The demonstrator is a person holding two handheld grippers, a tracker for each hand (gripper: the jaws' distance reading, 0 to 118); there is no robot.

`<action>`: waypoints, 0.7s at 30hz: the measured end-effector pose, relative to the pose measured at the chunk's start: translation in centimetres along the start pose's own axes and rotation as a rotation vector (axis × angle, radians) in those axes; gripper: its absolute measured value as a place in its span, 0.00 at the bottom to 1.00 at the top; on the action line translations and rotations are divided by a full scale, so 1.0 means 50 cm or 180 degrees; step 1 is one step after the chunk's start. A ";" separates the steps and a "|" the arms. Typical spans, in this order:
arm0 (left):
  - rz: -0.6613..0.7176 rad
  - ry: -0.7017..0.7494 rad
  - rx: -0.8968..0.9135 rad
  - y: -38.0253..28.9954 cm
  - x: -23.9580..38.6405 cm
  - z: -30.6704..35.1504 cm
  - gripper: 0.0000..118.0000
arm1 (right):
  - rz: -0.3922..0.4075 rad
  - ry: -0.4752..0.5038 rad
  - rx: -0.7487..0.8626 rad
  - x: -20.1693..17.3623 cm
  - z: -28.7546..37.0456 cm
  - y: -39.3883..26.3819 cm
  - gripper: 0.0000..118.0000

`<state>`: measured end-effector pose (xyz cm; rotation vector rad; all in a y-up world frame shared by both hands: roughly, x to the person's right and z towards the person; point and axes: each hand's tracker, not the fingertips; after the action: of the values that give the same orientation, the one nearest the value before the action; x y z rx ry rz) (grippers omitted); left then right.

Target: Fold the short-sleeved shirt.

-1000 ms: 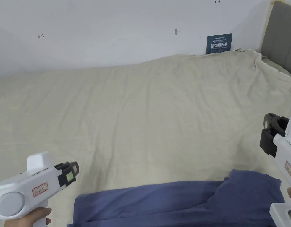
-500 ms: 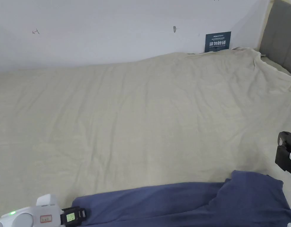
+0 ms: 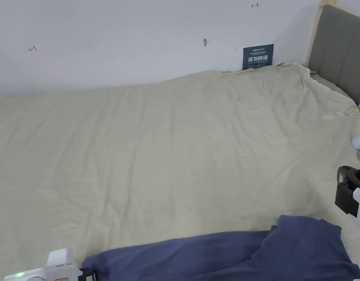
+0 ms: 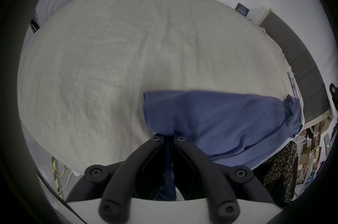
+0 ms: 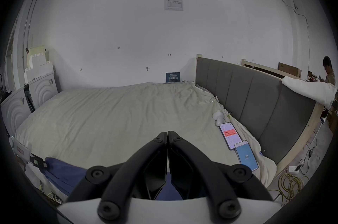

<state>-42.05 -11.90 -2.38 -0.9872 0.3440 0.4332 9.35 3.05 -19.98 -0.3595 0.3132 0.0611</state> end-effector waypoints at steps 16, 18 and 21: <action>0.0355 0.0559 0.0414 0.104 -0.172 0.163 0.03 | -0.0060 0.0080 0.0069 -0.012 -0.004 0.017 0.00; 0.0368 0.0519 0.0396 0.096 -0.168 0.171 0.03 | -0.0052 0.0083 0.0079 -0.009 -0.003 0.017 0.00; 0.0144 0.0432 0.0466 0.091 -0.121 0.184 0.03 | -0.0077 0.0097 0.0101 -0.001 -0.004 0.015 0.00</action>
<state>-48.77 -3.01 1.88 -0.8690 0.5142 0.3773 9.14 3.69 -20.37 -0.3328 0.3397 0.0268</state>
